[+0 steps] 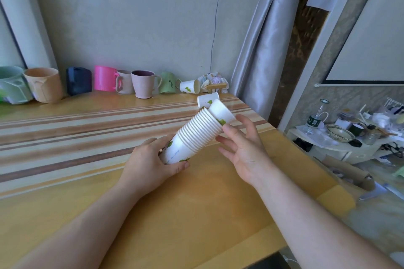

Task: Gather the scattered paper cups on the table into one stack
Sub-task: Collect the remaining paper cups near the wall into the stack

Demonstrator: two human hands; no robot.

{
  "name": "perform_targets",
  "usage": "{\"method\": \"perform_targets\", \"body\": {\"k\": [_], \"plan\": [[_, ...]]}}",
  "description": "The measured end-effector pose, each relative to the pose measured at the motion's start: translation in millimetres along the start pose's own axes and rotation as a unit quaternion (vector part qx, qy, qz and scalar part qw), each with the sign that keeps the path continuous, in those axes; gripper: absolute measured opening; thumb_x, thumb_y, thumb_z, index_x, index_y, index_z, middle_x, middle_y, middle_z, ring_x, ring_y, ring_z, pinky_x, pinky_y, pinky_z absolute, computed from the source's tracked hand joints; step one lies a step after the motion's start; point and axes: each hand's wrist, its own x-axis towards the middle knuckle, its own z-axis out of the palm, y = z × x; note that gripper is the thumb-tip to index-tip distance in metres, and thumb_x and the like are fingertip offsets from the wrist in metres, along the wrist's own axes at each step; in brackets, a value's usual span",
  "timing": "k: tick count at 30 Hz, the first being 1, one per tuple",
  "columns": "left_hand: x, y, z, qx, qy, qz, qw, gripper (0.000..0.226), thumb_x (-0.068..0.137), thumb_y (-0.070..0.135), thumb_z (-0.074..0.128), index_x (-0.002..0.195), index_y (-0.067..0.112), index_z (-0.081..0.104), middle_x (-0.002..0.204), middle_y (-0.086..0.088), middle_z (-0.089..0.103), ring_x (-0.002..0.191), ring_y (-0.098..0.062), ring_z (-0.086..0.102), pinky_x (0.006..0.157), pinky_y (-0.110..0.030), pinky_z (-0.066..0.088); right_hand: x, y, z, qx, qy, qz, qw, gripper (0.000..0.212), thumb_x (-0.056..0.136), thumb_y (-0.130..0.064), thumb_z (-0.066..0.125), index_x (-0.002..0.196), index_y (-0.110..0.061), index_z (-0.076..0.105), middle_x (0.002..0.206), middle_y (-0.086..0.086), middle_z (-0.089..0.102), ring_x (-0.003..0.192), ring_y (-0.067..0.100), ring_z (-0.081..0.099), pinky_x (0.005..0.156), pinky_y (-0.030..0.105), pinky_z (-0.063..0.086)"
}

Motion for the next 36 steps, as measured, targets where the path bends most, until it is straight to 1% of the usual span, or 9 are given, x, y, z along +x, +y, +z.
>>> {"method": "perform_targets", "body": {"k": [7, 12, 16, 19, 21, 25, 29, 33, 36], "plan": [[10.4, -27.7, -24.1, 0.023, 0.075, -0.080, 0.994, 0.070, 0.077, 0.057, 0.088, 0.140, 0.045, 0.061, 0.106, 0.017, 0.072, 0.099, -0.018, 0.065, 0.079, -0.040, 0.055, 40.9, 12.3, 11.2, -0.138, 0.009, -0.017, 0.990, 0.050, 0.097, -0.011, 0.075, 0.138, -0.036, 0.059, 0.127, -0.002, 0.070, 0.121, 0.022, 0.069, 0.107, 0.047, 0.054], [18.1, -42.7, -29.2, -0.019, 0.103, -0.125, 0.987, 0.049, 0.079, 0.045, 0.090, 0.120, 0.041, 0.064, 0.093, 0.016, 0.072, 0.093, -0.017, 0.067, 0.077, -0.041, 0.057, 124.7, 27.7, 10.4, -0.282, 0.057, -0.035, 0.957, 0.061, 0.094, -0.014, 0.072, 0.148, -0.034, 0.053, 0.135, 0.003, 0.061, 0.109, 0.022, 0.063, 0.083, 0.036, 0.049], [25.1, -48.4, -22.5, -0.016, 0.112, -0.121, 0.986, 0.053, 0.080, 0.046, 0.090, 0.125, 0.048, 0.061, 0.094, 0.022, 0.072, 0.091, -0.003, 0.065, 0.073, -0.027, 0.052, 196.1, 41.0, 13.8, -0.365, 0.137, -0.062, 0.919, 0.066, 0.090, -0.024, 0.070, 0.154, -0.027, 0.051, 0.154, 0.011, 0.047, 0.123, 0.031, 0.058, 0.091, 0.035, 0.048], [26.9, -49.7, -20.3, -0.002, 0.110, -0.112, 0.988, 0.058, 0.080, 0.050, 0.089, 0.129, 0.055, 0.058, 0.096, 0.024, 0.072, 0.094, 0.001, 0.064, 0.075, -0.025, 0.052, 238.4, 44.5, 25.3, -0.389, 0.179, -0.028, 0.903, 0.068, 0.091, -0.042, 0.068, 0.154, -0.026, 0.049, 0.161, 0.018, 0.037, 0.134, 0.042, 0.055, 0.108, 0.046, 0.052], [27.0, -48.4, -20.5, 0.005, 0.101, -0.106, 0.989, 0.057, 0.080, 0.054, 0.087, 0.126, 0.064, 0.055, 0.099, 0.028, 0.071, 0.096, 0.004, 0.063, 0.074, -0.024, 0.050, 258.4, 43.9, 30.8, -0.391, 0.200, 0.008, 0.898, 0.063, 0.092, -0.051, 0.062, 0.148, -0.024, 0.056, 0.159, 0.019, 0.039, 0.132, 0.048, 0.054, 0.110, 0.052, 0.051], [27.9, -48.6, -18.6, 0.012, 0.098, -0.113, 0.989, 0.056, 0.078, 0.060, 0.085, 0.125, 0.063, 0.055, 0.103, 0.030, 0.070, 0.098, 0.003, 0.062, 0.075, -0.025, 0.051, 272.2, 51.4, 36.4, -0.383, 0.205, -0.039, 0.900, 0.036, 0.084, -0.045, 0.055, 0.104, -0.025, 0.077, 0.132, 0.013, 0.065, 0.117, 0.046, 0.060, 0.090, 0.041, 0.053], [29.4, -46.0, -19.8, 0.017, 0.095, -0.132, 0.987, 0.057, 0.077, 0.061, 0.087, 0.119, 0.074, 0.050, 0.103, 0.031, 0.070, 0.100, 0.003, 0.064, 0.079, -0.026, 0.053, 259.4, 51.1, 56.5, -0.299, 0.099, -0.111, 0.942, 0.011, 0.081, -0.029, 0.064, 0.074, -0.023, 0.059, 0.098, 0.002, 0.071, 0.092, 0.030, 0.063, 0.074, 0.037, 0.052], [27.8, -44.9, -21.4, 0.029, 0.116, -0.154, 0.981, 0.070, 0.077, 0.051, 0.090, 0.135, 0.067, 0.055, 0.112, 0.027, 0.072, 0.110, -0.006, 0.065, 0.091, -0.039, 0.056, 239.3, 44.4, 79.6, -0.077, -0.051, -0.039, 0.995, 0.017, 0.086, -0.027, 0.080, 0.090, -0.024, 0.064, 0.102, 0.010, 0.075, 0.101, 0.034, 0.076, 0.090, 0.050, 0.063], [28.1, -48.0, -23.0, 0.034, 0.141, -0.172, 0.974, 0.078, 0.076, 0.048, 0.093, 0.144, 0.056, 0.057, 0.122, 0.021, 0.068, 0.115, -0.008, 0.061, 0.097, -0.039, 0.052, 227.9, 25.6, 93.2, 0.101, -0.087, 0.025, 0.991, 0.028, 0.094, -0.032, 0.079, 0.111, -0.021, 0.060, 0.117, 0.010, 0.069, 0.103, 0.040, 0.075, 0.093, 0.051, 0.063]]}}
